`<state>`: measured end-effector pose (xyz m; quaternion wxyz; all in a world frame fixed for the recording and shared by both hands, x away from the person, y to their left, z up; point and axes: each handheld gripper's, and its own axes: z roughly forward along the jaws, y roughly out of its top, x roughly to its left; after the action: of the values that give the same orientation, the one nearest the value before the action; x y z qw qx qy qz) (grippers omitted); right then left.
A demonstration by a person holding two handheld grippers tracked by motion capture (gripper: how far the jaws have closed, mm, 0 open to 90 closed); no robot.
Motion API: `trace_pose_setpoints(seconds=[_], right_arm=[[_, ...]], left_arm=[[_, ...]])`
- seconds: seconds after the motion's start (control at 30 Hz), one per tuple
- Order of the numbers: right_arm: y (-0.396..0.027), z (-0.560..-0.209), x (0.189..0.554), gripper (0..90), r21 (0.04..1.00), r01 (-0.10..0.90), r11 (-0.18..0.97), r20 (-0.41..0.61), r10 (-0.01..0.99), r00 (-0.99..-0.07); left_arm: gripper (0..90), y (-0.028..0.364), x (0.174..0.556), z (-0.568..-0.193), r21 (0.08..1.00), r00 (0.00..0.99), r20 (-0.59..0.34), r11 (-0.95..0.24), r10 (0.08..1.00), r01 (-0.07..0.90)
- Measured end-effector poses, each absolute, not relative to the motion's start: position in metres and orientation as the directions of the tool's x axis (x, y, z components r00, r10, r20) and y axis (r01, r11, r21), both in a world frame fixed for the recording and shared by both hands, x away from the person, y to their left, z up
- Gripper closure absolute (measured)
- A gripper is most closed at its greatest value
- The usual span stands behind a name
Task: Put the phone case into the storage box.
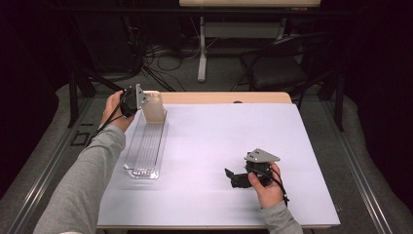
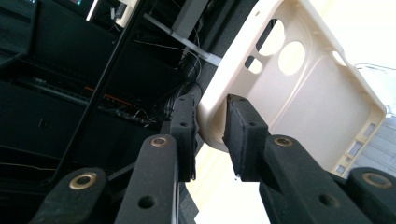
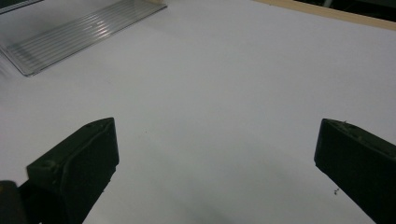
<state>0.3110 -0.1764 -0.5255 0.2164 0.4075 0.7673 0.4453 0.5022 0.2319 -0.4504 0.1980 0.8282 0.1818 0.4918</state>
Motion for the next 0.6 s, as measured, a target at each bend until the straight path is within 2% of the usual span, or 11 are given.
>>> trace_pose_setpoints(seconds=[0.3,0.43,0.6], right_arm=[[-0.1759,-0.526,0.311,0.0,0.856,0.433,0.283,0.023,0.816,-0.578],[-0.1759,-0.5259,0.3109,0.0,0.856,0.432,0.283,0.022,0.815,-0.578],[-0.1749,-0.5265,0.3108,0.0,0.855,0.434,0.283,0.024,0.815,-0.579]], left_arm=[[58.9,0.233,0.5027,-0.4491,0.528,0.436,0.738,-0.843,0.515,0.101],[48.9,0.234,0.5031,-0.4482,0.53,0.429,0.742,-0.843,0.514,0.094],[44.3,0.2344,0.5029,-0.4479,0.531,0.427,0.744,-0.843,0.515,0.091]])
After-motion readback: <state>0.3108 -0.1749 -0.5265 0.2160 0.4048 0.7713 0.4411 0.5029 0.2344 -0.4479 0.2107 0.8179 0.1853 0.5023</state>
